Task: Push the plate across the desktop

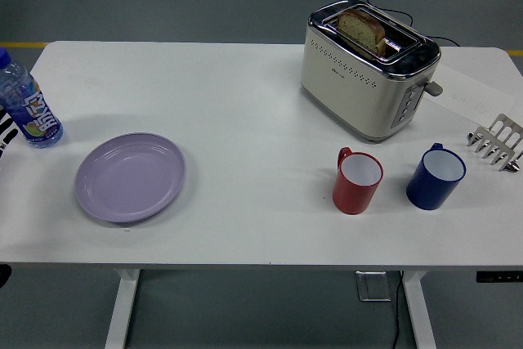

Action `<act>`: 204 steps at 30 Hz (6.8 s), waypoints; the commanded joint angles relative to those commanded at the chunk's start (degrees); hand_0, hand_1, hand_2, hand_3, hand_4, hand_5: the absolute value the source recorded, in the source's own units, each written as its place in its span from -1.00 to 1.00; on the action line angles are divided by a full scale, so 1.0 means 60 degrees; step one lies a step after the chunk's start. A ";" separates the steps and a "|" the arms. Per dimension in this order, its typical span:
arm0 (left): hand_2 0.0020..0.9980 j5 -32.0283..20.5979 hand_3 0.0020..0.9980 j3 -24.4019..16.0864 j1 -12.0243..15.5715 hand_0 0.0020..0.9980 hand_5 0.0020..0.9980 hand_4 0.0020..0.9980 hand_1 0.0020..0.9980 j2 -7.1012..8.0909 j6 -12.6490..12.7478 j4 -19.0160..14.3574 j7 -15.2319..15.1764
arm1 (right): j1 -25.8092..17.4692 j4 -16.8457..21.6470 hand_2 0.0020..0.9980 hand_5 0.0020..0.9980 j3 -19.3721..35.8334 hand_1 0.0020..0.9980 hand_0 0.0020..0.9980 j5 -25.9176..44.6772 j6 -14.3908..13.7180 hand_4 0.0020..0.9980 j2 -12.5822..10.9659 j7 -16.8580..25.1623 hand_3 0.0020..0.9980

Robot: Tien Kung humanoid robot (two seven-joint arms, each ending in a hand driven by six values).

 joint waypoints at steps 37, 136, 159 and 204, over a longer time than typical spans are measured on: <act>0.44 0.0032 0.39 0.0994 -0.0246 0.53 1.00 0.17 0.53 -0.0966 -0.0286 0.0574 -0.0137 | 0.0166 0.0010 0.24 0.09 0.0063 0.05 0.18 -0.0288 0.0051 -0.36 -0.0020 -0.0035 0.22; 0.44 -0.0829 0.38 0.5400 -0.1169 0.51 1.00 0.15 0.52 -0.1660 -0.0113 0.0453 -0.0544 | 0.0252 0.0018 0.23 0.10 0.0064 0.05 0.18 -0.0540 0.0113 -0.32 -0.0189 0.0023 0.22; 0.43 -0.0541 0.38 0.4010 -0.1048 0.52 1.00 0.15 0.51 -0.1617 0.0156 0.0152 -0.0446 | 0.0191 0.0011 0.22 0.10 0.0109 0.05 0.18 -0.0554 0.0082 -0.31 -0.0180 0.0015 0.22; 0.43 -0.0964 0.38 -0.0005 -0.0159 0.53 1.00 0.15 0.52 0.1094 0.0335 -0.0040 0.0354 | 0.0106 -0.0005 0.22 0.10 -0.0048 0.05 0.18 -0.0115 0.0063 -0.31 -0.0173 0.0096 0.22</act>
